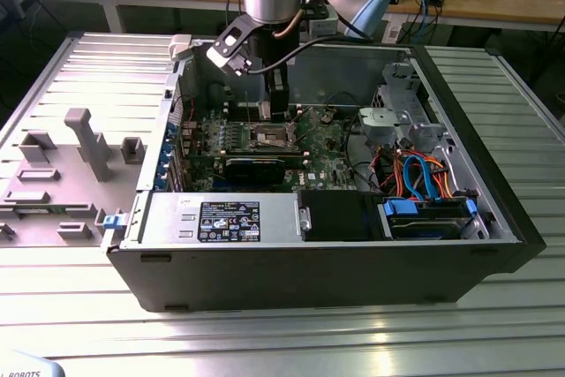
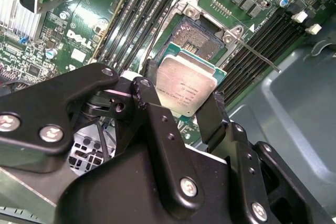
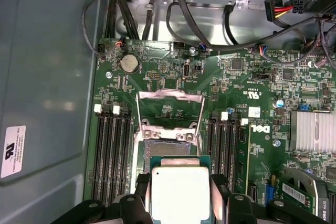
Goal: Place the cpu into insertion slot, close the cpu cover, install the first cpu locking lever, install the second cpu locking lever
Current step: 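Place the cpu into insertion slot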
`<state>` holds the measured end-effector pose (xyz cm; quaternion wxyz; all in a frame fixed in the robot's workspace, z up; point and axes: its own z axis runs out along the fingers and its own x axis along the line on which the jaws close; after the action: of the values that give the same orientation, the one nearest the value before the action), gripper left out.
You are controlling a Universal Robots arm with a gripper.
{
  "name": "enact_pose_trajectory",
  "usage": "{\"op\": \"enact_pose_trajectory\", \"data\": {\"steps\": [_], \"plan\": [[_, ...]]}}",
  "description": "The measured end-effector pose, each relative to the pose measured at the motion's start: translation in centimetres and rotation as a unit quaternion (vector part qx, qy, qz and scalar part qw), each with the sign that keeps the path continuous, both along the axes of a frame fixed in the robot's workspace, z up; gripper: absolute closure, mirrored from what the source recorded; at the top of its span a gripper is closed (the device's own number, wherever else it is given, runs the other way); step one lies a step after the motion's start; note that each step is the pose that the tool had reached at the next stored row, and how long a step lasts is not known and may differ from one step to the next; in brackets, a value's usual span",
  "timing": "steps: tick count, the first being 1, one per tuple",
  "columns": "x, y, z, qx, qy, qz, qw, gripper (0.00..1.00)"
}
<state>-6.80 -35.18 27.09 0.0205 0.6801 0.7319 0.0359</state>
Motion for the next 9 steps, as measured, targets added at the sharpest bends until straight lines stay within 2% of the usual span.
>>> {"op": "enact_pose_trajectory", "data": {"steps": [9], "plan": [[0.00,0.00,-0.08,0.0001,-0.0001,0.000,1.00000,0.46]]}}
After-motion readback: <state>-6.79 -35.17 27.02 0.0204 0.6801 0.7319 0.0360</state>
